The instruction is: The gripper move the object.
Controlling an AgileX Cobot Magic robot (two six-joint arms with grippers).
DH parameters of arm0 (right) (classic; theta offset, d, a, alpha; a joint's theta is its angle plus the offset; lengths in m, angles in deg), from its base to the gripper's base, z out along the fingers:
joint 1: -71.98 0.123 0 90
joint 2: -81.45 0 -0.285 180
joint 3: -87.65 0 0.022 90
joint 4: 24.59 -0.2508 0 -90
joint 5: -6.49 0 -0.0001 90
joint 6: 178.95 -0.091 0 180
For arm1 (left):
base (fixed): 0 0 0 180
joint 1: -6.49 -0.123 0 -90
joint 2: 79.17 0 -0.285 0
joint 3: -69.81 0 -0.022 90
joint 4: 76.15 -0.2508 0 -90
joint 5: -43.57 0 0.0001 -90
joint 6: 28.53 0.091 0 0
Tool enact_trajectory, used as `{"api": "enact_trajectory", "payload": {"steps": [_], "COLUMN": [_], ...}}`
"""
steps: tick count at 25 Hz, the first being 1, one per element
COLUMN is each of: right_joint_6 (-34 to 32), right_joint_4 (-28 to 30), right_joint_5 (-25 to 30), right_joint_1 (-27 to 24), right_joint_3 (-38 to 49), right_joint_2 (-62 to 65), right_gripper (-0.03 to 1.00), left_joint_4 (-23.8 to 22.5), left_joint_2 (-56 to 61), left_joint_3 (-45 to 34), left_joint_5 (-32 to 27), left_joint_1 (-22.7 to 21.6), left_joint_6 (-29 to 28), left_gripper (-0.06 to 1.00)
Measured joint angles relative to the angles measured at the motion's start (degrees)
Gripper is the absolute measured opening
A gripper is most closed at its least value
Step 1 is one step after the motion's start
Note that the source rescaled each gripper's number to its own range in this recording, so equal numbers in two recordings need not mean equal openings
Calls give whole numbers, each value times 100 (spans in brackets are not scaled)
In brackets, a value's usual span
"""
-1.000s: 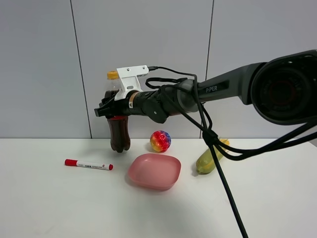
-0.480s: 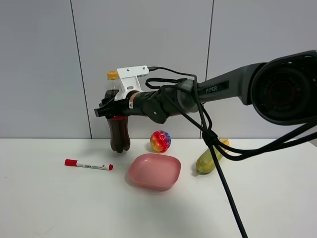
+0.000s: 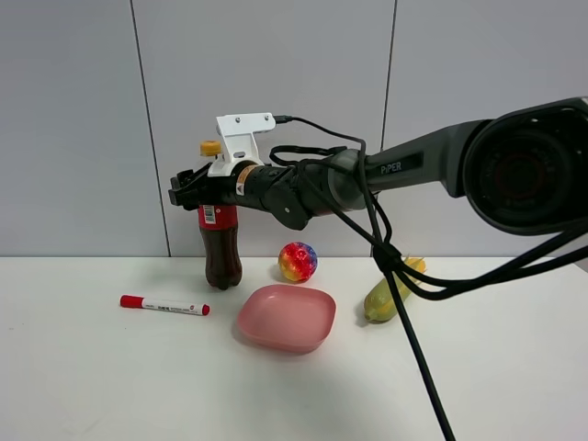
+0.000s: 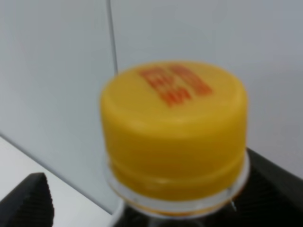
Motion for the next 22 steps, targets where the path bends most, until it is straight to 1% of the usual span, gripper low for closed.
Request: {"api": "enact_trajectory", "payload": {"steps": [2,6,13,16,18,21,22], "right_joint_6": [13,75,506,511,511,511,511], "right_joint_4": [-11,-11,-11,-11,-4,-9,-9], "right_joint_5": [-11,21,488,944,1457,2478,2903], "right_joint_1": [0,0,0,12,73,251,353], "right_joint_3": [0,0,0,0,0,0,0], "right_joint_2": [0,35,645,1029,1384,1982,2216], "right_gripper": [40,41,41,41,41,41,41], "left_joint_4": [0,0,0,0,0,0,0], "left_joint_2": [0,0,0,0,0,0,0], "left_joint_3": [0,0,0,0,0,0,0], "left_joint_5": [0,0,0,0,0,0,0], "left_joint_1": [0,0,0,0,0,0,0], "left_joint_6": [0,0,0,0,0,0,0], "left_gripper": [100,100,100,100,100,100,100]}}
